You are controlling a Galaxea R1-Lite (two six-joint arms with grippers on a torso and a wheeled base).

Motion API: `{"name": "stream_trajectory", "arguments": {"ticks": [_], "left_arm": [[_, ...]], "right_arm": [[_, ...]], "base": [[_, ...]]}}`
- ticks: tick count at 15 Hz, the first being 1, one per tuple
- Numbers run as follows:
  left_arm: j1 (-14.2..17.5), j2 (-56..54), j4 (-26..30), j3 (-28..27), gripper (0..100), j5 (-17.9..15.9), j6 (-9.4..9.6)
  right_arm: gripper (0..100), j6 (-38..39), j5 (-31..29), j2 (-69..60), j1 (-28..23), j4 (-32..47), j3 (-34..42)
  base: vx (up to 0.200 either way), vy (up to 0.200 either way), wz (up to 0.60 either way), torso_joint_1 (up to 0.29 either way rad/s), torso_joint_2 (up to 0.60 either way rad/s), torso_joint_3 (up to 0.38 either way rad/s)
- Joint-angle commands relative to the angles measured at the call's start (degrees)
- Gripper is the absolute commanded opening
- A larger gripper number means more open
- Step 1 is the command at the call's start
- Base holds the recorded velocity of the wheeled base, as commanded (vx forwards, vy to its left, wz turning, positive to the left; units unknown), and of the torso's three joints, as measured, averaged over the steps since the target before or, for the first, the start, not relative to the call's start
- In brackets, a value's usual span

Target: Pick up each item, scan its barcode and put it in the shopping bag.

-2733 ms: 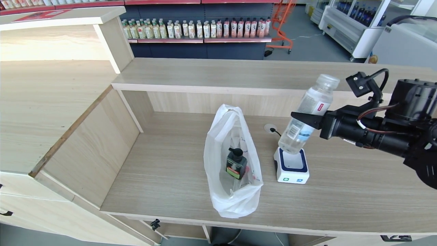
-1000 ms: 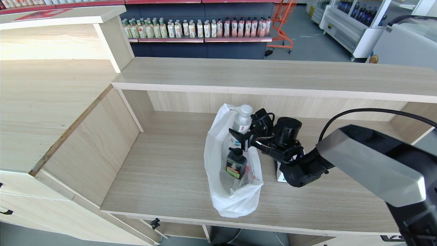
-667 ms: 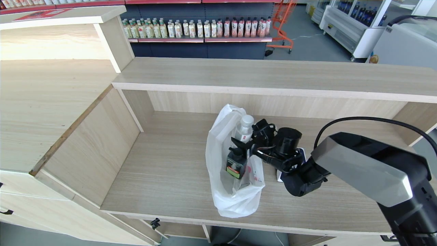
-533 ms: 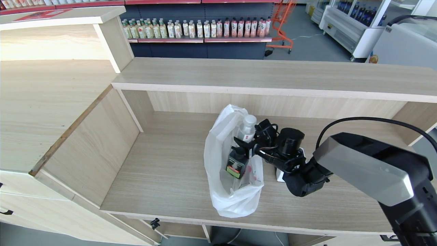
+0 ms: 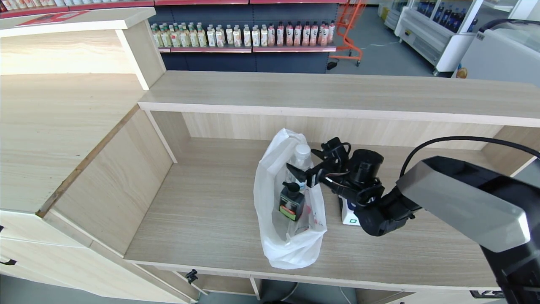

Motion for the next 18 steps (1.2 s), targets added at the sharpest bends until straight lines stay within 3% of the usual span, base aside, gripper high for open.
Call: {"name": "stream_trajectory", "arguments": {"ticks": [1,4,6,8,10,12,13,17,18], "left_arm": [[0.0,0.0,0.0,0.0,100,0.0,-0.01],[0.0,0.0,0.0,0.0,100,-0.1,-0.01],[0.0,0.0,0.0,0.0,100,0.0,-0.01],[0.0,0.0,0.0,0.0,100,0.0,-0.01],[0.0,0.0,0.0,0.0,100,-0.1,-0.01],[0.0,0.0,0.0,0.0,100,0.0,-0.01],[0.0,0.0,0.0,0.0,100,0.0,-0.01],[0.0,0.0,0.0,0.0,100,0.0,-0.01],[0.0,0.0,0.0,0.0,100,0.0,-0.01]], "right_arm": [[100,6.6,0.3,-11.0,-0.1,2.2,4.2],[100,10.9,0.6,-27.9,-2.9,10.8,17.3],[100,11.1,5.1,-45.8,-7.6,23.9,29.2],[100,11.4,5.2,-55.9,-10.3,27.7,36.6],[100,10.2,4.3,-71.0,-17.3,29.8,52.5],[100,8.1,1.0,-83.0,-20.0,34.2,63.4],[100,8.0,-3.8,-96.7,-20.5,42.3,70.4],[100,3.5,-6.7,-127.5,-21.0,68.2,71.5],[100,3.9,-6.3,-134.5,-24.1,72.1,71.5]], "base": [[0.000,0.000,0.00,0.000,0.00,0.000],[0.000,0.000,0.00,0.000,0.00,0.000],[0.000,0.000,0.00,0.000,0.00,0.000],[0.000,0.000,0.00,0.000,0.00,0.000],[0.000,0.000,0.00,0.000,0.00,0.000],[0.000,0.000,0.00,0.000,0.00,0.000],[0.000,0.000,0.00,0.000,0.00,0.000],[0.000,0.000,0.00,0.000,0.00,0.000],[0.000,0.000,0.00,0.000,0.00,0.000]]}}
